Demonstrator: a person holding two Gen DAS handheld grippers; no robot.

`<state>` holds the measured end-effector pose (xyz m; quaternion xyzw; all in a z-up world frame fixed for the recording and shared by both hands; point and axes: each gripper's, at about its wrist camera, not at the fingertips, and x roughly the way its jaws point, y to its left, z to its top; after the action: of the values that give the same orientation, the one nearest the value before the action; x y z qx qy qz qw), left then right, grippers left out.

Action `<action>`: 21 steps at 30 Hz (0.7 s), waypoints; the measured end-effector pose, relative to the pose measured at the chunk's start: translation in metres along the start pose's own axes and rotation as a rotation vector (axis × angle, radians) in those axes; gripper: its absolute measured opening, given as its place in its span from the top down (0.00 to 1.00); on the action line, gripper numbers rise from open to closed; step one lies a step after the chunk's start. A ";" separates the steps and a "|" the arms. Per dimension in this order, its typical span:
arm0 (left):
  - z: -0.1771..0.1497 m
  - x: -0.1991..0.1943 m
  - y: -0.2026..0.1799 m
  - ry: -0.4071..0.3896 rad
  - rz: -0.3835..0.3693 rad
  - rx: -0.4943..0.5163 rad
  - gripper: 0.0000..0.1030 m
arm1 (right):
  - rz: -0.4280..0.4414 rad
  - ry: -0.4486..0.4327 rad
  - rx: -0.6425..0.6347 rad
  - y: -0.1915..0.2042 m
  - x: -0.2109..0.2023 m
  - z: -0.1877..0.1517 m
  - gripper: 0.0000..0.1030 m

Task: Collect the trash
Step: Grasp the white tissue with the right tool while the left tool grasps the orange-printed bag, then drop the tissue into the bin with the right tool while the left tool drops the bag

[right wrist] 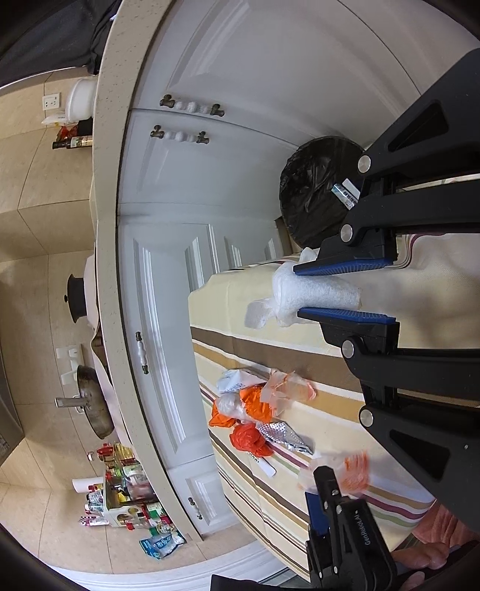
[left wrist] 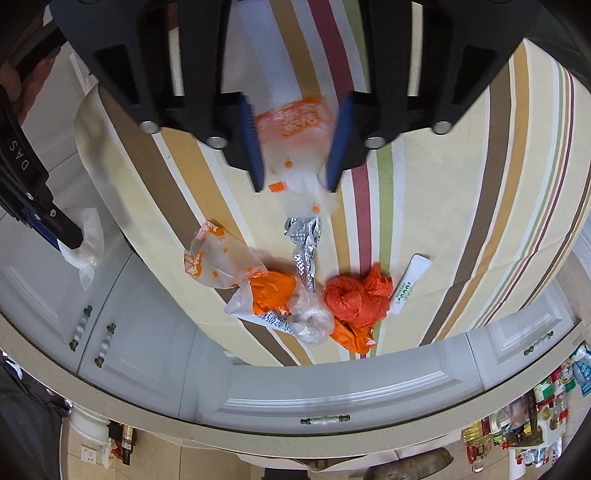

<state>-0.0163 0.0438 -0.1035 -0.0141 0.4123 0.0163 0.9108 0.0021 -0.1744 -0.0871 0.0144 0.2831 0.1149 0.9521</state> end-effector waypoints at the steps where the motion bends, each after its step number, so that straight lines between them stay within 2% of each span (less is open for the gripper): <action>1: -0.001 0.000 0.001 0.000 -0.002 -0.002 0.71 | 0.000 0.001 0.000 0.000 0.000 -0.001 0.82; 3: -0.002 -0.001 0.002 -0.002 -0.008 -0.004 0.76 | -0.001 0.002 -0.001 0.000 0.001 -0.001 0.82; 4: -0.002 -0.002 0.003 -0.007 -0.015 -0.005 0.85 | -0.001 0.002 -0.003 0.000 0.001 0.000 0.82; 6: -0.002 -0.006 0.005 -0.023 -0.018 -0.002 0.86 | -0.004 0.000 -0.007 0.001 0.001 0.000 0.82; 7: -0.001 -0.008 0.005 -0.029 -0.016 0.002 0.90 | -0.007 -0.002 -0.008 0.002 0.000 0.001 0.82; 12: 0.002 -0.017 0.003 -0.072 -0.005 0.030 0.94 | -0.021 -0.008 -0.018 0.003 -0.001 0.002 0.82; 21: 0.007 -0.027 0.005 -0.120 0.014 0.053 0.95 | -0.030 -0.006 -0.022 0.001 0.000 0.004 0.82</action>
<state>-0.0289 0.0483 -0.0790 0.0138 0.3576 0.0124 0.9337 0.0040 -0.1731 -0.0837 0.0001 0.2789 0.1037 0.9547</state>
